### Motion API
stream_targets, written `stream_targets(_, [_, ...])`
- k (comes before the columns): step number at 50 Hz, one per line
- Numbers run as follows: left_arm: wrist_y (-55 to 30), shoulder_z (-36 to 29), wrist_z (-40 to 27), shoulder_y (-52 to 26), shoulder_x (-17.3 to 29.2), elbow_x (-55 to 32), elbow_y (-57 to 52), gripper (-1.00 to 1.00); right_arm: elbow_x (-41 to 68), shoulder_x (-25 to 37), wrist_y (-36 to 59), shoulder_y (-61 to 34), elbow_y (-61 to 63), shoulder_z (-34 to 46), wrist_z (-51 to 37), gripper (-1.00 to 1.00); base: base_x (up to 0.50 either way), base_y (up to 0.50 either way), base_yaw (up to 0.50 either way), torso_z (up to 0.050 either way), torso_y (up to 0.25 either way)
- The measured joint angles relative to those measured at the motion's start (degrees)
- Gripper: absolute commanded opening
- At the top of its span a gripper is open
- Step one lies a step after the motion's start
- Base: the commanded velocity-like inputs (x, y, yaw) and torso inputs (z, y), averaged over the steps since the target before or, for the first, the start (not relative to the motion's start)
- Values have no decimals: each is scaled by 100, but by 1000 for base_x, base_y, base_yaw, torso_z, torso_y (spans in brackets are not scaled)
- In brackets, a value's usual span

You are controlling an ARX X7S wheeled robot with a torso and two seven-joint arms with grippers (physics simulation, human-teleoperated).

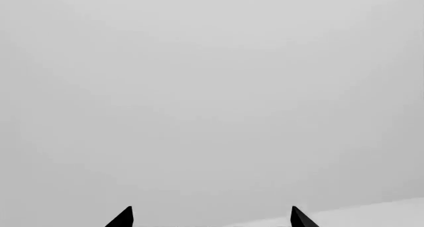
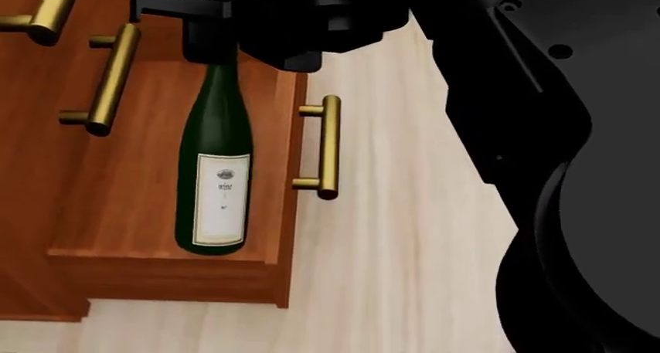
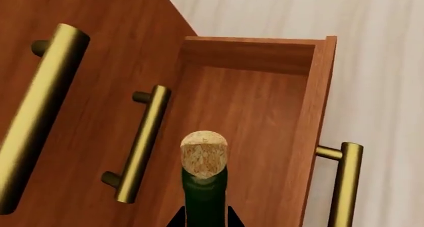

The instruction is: Put the wine bottle in the bottom drawer of the cabinet.

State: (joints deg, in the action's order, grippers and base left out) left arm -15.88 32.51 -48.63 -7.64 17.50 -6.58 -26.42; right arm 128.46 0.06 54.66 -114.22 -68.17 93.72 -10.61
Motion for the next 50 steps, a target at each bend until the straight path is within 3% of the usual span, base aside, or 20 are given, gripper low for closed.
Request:
stream_targets(36, [352, -26, -6, 108, -64, -2, 199, 100, -478, 23, -323, 105, -197, -577, -44, -100, 0, 0, 0, 0, -96])
stream_targets(50, [180, -44, -24, 60, -4, -28, 95, 100, -858, 45, -466, 357, -276, -927, 84, -100, 0, 0, 0, 0, -6])
